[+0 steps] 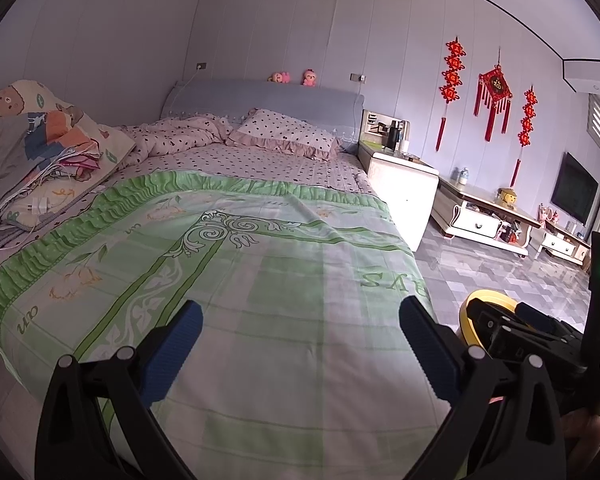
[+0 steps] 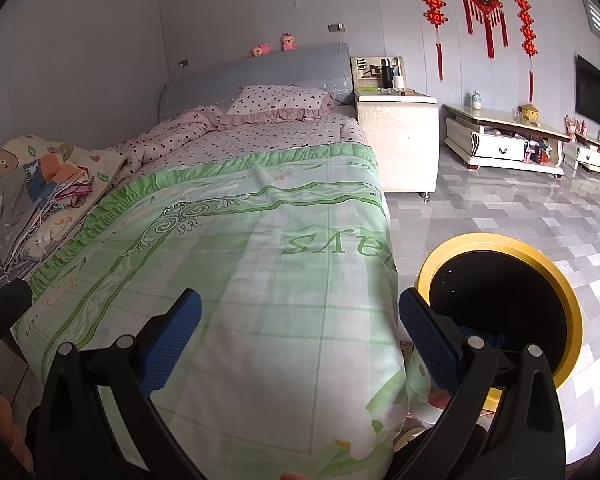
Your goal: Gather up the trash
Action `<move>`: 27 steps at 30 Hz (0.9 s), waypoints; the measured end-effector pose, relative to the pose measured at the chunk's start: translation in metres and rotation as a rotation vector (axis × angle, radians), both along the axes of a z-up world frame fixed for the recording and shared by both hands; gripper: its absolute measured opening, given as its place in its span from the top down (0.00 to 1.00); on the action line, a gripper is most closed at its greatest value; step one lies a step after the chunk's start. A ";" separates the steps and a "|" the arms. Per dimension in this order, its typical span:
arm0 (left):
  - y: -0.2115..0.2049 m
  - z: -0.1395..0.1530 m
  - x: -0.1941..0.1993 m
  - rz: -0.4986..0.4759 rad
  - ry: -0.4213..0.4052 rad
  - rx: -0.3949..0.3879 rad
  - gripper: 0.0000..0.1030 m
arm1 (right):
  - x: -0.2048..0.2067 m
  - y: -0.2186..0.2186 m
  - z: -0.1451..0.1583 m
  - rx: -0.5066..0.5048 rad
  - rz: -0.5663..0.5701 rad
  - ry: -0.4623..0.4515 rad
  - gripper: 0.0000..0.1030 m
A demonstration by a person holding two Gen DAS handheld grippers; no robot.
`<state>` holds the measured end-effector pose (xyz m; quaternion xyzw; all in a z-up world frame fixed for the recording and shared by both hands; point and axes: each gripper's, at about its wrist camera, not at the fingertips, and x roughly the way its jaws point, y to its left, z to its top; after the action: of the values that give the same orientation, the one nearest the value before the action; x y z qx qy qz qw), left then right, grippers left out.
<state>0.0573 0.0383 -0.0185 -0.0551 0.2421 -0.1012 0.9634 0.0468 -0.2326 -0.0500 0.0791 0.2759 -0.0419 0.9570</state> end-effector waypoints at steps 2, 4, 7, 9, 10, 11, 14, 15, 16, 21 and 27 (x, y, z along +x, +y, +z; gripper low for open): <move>0.000 0.000 0.001 0.000 0.001 0.002 0.08 | 0.001 -0.001 0.001 0.001 0.000 0.000 0.08; 0.000 0.000 0.001 0.000 0.001 0.001 0.08 | 0.001 -0.001 0.001 0.001 0.000 0.001 0.08; 0.000 -0.001 0.001 0.000 0.003 0.002 0.08 | 0.001 -0.001 0.000 0.002 -0.001 0.002 0.08; 0.001 -0.001 0.002 -0.001 0.004 0.001 0.08 | 0.001 0.000 0.000 0.002 -0.001 0.003 0.08; 0.001 -0.002 0.002 -0.001 0.004 0.001 0.08 | 0.001 -0.001 0.000 0.002 -0.002 0.002 0.08; 0.001 -0.002 0.001 -0.002 0.004 0.001 0.08 | 0.000 0.000 -0.001 0.003 -0.002 0.004 0.08; 0.000 -0.001 0.002 -0.002 0.004 0.000 0.08 | 0.001 0.000 -0.003 0.006 -0.003 0.007 0.08; 0.001 -0.001 0.002 -0.003 0.005 -0.001 0.08 | 0.001 0.000 -0.004 0.006 -0.004 0.008 0.08; 0.001 -0.001 0.003 -0.004 0.005 0.000 0.08 | 0.001 0.000 -0.004 0.006 -0.004 0.008 0.08; 0.002 -0.002 0.003 -0.002 0.007 0.001 0.08 | 0.001 0.001 -0.005 0.009 -0.005 0.012 0.08; 0.001 -0.003 0.004 -0.005 0.009 0.002 0.08 | 0.002 0.001 -0.006 0.009 -0.006 0.012 0.08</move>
<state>0.0612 0.0394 -0.0212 -0.0541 0.2465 -0.1032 0.9621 0.0485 -0.2319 -0.0556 0.0839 0.2818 -0.0438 0.9548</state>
